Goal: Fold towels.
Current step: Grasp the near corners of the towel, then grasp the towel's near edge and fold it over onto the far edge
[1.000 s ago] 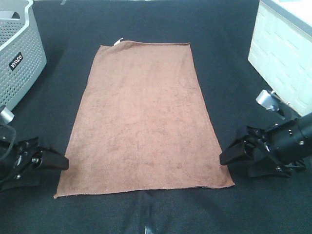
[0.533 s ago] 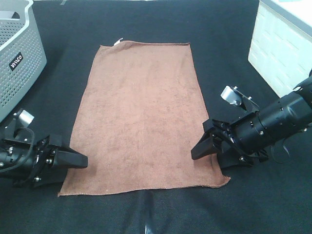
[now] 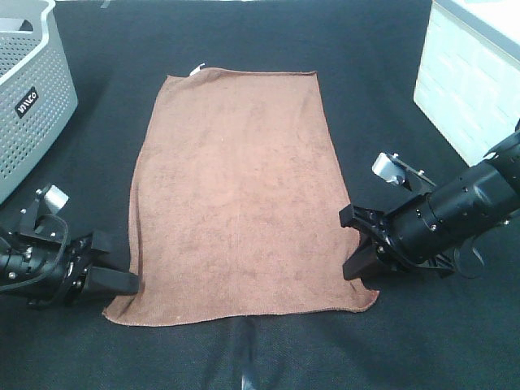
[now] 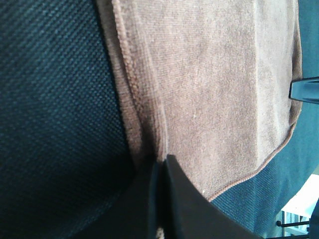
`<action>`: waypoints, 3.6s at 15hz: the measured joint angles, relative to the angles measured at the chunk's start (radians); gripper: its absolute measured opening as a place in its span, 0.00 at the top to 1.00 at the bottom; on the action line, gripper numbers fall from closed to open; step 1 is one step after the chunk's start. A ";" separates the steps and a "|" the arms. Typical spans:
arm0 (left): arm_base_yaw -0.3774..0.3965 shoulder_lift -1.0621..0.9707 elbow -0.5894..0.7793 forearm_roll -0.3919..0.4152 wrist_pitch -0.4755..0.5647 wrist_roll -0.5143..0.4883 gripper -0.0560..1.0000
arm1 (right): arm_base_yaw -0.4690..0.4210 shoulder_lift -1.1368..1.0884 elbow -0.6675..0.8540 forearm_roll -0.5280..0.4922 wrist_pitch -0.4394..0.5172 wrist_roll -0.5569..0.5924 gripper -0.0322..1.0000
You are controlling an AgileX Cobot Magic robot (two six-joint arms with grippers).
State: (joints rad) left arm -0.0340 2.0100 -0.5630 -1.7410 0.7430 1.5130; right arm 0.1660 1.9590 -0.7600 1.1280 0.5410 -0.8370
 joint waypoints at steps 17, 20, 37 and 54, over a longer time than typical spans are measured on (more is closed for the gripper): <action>0.000 -0.387 0.116 0.482 -0.076 -0.425 0.95 | 0.000 -0.257 0.232 -0.234 0.069 0.252 0.97; 0.000 -0.461 0.219 0.489 -0.076 -0.443 0.95 | 0.000 -0.309 0.323 -0.234 0.072 0.252 0.97; 0.000 -0.461 -0.238 0.472 -0.211 -0.568 0.95 | 0.000 -0.188 -0.401 -0.430 0.161 0.419 0.97; -0.031 0.443 -1.337 0.516 -0.302 -0.569 0.92 | -0.021 0.679 -1.587 -0.656 0.207 0.589 0.97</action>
State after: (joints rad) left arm -0.0650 2.4530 -1.9000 -1.2250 0.4410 0.9440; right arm 0.1450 2.6380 -2.3470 0.4720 0.7480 -0.2480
